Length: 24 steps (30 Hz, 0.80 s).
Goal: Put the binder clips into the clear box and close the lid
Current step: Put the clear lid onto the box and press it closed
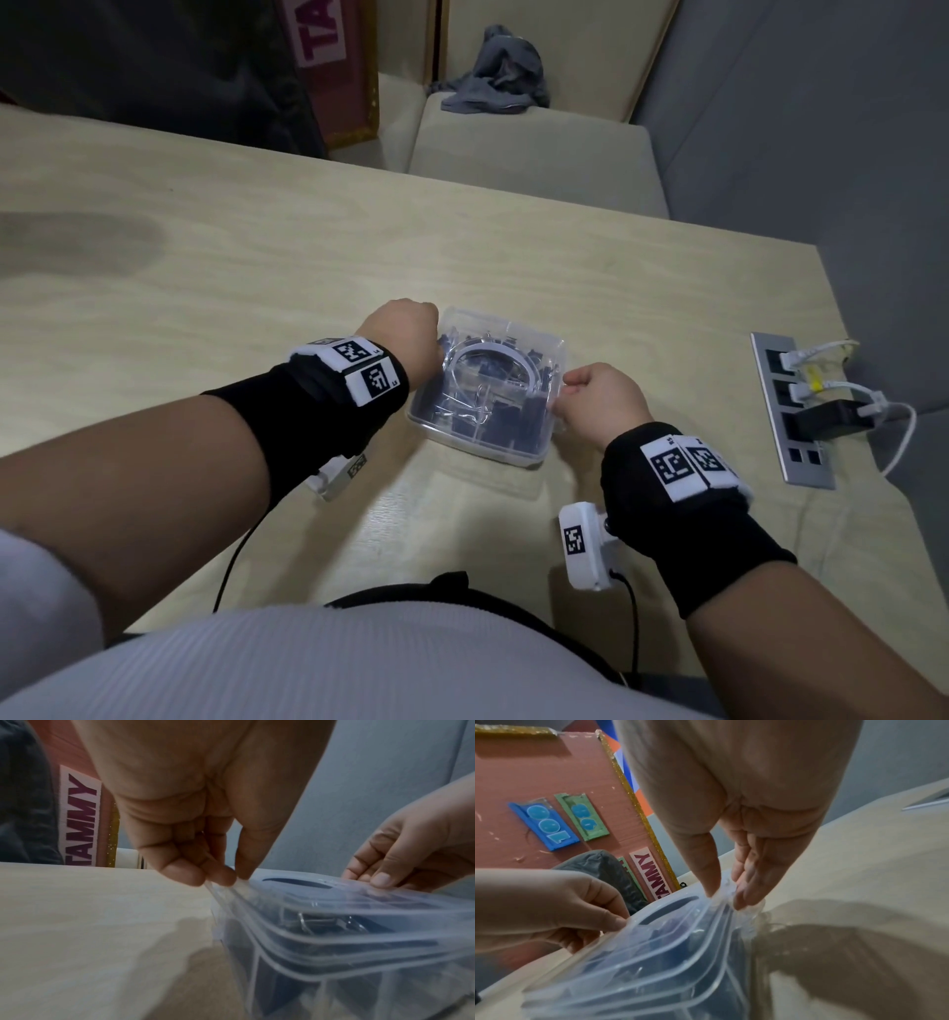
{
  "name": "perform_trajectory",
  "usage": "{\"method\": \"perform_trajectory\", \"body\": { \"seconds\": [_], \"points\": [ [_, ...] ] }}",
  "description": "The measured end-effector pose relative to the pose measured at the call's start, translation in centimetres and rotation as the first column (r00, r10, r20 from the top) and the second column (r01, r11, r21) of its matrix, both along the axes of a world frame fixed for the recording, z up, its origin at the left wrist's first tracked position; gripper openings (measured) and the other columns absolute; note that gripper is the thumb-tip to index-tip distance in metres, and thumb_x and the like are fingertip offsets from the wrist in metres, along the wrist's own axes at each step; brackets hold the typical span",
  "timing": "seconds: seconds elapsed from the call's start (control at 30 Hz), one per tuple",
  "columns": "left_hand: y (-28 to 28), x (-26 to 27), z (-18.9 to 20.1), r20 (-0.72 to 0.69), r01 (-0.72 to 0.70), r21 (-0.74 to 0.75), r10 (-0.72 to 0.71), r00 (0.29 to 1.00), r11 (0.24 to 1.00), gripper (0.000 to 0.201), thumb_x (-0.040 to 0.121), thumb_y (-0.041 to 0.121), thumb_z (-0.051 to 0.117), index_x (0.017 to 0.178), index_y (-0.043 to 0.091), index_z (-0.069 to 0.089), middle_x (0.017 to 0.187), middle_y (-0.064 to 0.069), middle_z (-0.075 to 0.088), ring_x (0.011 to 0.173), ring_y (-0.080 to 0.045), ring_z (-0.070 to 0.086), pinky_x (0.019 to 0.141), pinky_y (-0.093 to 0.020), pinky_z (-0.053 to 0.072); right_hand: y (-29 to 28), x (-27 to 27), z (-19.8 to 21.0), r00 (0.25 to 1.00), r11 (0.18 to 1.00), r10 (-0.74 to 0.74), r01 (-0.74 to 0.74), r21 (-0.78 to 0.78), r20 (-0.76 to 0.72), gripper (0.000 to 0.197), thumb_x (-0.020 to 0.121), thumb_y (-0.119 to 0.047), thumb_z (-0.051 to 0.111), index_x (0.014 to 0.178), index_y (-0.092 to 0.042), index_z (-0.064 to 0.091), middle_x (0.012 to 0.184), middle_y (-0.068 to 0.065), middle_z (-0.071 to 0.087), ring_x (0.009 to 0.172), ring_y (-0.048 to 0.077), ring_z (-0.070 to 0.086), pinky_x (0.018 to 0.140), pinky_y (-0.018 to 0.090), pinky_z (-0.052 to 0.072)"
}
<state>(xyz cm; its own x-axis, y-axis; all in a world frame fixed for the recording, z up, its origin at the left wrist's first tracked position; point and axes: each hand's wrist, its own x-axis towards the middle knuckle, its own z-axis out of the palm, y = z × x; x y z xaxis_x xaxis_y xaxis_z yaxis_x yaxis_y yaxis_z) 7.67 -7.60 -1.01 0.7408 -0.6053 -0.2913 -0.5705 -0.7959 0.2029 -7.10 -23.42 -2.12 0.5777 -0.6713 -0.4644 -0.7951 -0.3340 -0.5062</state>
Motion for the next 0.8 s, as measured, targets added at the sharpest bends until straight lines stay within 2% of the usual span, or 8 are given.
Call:
{"method": "perform_trajectory", "body": {
  "seconds": [0.23,0.3,0.37,0.43,0.53,0.63,0.7,0.8],
  "points": [
    [0.0,0.2,0.1,-0.006,0.02,0.017,-0.02,1.0,1.0,0.024,0.092,0.02,0.053,0.108,0.004,0.06,0.108,-0.017,0.063,0.098,-0.033,0.059,0.075,-0.035,0.045,0.3,0.4,0.2,0.999,0.998,0.016,-0.019,-0.057,-0.039,0.026,0.079,-0.016,0.071,0.104,-0.017,0.063,0.107,0.006,0.068,0.094,0.028,0.066,0.087,0.038,0.054],
    [0.2,0.3,0.0,-0.019,0.008,0.012,-0.008,1.0,1.0,0.024,0.092,0.022,0.053,0.108,0.005,0.059,0.109,-0.016,0.061,0.096,-0.033,0.059,0.073,-0.035,0.045,0.2,0.3,0.4,0.998,0.995,0.034,-0.039,-0.091,-0.048,0.026,0.08,-0.017,0.072,0.104,-0.017,0.062,0.109,0.006,0.063,0.089,0.025,0.062,0.078,0.031,0.05],
    [0.4,0.4,0.0,-0.063,-0.041,-0.023,0.039,0.997,0.999,0.027,0.091,0.028,0.056,0.109,0.008,0.058,0.113,-0.015,0.055,0.093,-0.033,0.059,0.076,-0.036,0.048,0.2,0.2,0.7,0.998,0.997,0.013,-0.017,-0.08,-0.054,0.027,0.08,-0.02,0.073,0.105,-0.018,0.061,0.109,0.006,0.052,0.076,0.02,0.057,0.07,0.029,0.045],
    [0.5,0.5,0.2,-0.132,-0.116,-0.061,0.107,0.985,0.991,0.032,0.088,0.032,0.061,0.112,0.011,0.056,0.115,-0.014,0.053,0.089,-0.031,0.059,0.074,-0.035,0.047,0.2,0.0,0.7,0.999,0.999,-0.039,0.039,0.003,-0.03,0.03,0.079,-0.019,0.075,0.104,-0.019,0.059,0.106,0.007,0.054,0.072,0.022,0.062,0.071,0.036,0.055],
    [0.3,0.8,0.5,-0.251,-0.195,-0.039,0.179,0.951,0.98,0.039,0.085,0.028,0.065,0.116,0.009,0.051,0.107,-0.015,0.067,0.091,-0.032,0.065,0.071,-0.036,0.052,0.6,0.0,0.9,0.994,0.987,-0.113,0.113,0.117,-0.009,0.041,0.077,-0.015,0.077,0.11,-0.017,0.052,0.097,0.012,0.065,0.076,0.029,0.069,0.072,0.047,0.061],
    [0.3,1.0,0.6,-0.392,-0.26,-0.002,0.238,0.888,0.966,0.029,0.086,0.027,0.065,0.096,0.0,0.067,0.092,-0.015,0.076,0.086,-0.031,0.074,0.079,-0.042,0.061,0.6,0.2,0.9,0.989,0.971,-0.146,0.146,0.187,-0.018,0.042,0.076,-0.016,0.078,0.11,-0.016,0.054,0.094,0.014,0.069,0.074,0.031,0.072,0.071,0.049,0.061],
    [0.4,1.1,0.6,-0.459,-0.305,-0.003,0.27,0.847,0.952,0.031,0.087,0.029,0.064,0.092,-0.001,0.072,0.084,-0.014,0.078,0.083,-0.029,0.075,0.079,-0.044,0.062,0.4,0.1,0.8,0.99,0.971,-0.137,0.137,0.197,-0.014,0.033,0.077,-0.014,0.077,0.104,-0.014,0.058,0.087,0.014,0.072,0.067,0.03,0.071,0.072,0.05,0.061],
    [0.4,1.2,0.4,-0.472,-0.317,-0.015,0.273,0.838,0.948,0.033,0.088,0.031,0.064,0.091,-0.001,0.071,0.081,-0.015,0.077,0.083,-0.03,0.075,0.079,-0.045,0.061,0.2,0.1,0.7,0.989,0.971,-0.145,0.144,0.189,-0.009,0.027,0.077,-0.012,0.077,0.098,-0.015,0.059,0.083,0.014,0.071,0.058,0.028,0.067,0.07,0.05,0.061]
  ]
}}
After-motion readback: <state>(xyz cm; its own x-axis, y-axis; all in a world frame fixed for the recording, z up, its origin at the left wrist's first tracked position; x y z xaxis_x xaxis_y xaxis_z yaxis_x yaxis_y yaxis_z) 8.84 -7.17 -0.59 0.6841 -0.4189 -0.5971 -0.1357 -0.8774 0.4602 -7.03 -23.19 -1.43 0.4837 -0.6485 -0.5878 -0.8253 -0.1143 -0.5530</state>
